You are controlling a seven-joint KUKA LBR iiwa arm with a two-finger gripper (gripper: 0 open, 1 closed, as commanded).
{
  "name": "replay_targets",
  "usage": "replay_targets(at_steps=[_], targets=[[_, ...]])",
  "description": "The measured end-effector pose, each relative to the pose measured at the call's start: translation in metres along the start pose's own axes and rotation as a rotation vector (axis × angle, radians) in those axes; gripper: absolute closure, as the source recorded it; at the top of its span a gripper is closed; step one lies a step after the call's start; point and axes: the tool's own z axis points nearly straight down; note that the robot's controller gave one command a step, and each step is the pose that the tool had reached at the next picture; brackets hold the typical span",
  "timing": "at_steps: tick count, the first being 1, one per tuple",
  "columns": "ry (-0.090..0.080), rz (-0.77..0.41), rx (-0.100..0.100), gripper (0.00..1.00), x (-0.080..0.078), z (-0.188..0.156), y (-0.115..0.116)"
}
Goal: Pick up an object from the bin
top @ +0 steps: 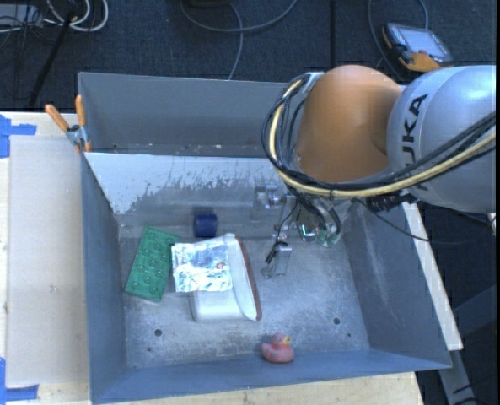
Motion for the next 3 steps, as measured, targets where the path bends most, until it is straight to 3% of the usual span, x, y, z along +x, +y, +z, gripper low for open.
replay_targets(at_steps=[1,2,3], targets=[[-0.011,-0.058,-0.001,0.00,0.0278,0.1313,0.0593],[-0.007,-0.023,-0.013,0.00,0.0227,0.1375,0.0514],[-0.010,-0.011,-0.005,0.00,0.0242,0.1374,0.0553]])
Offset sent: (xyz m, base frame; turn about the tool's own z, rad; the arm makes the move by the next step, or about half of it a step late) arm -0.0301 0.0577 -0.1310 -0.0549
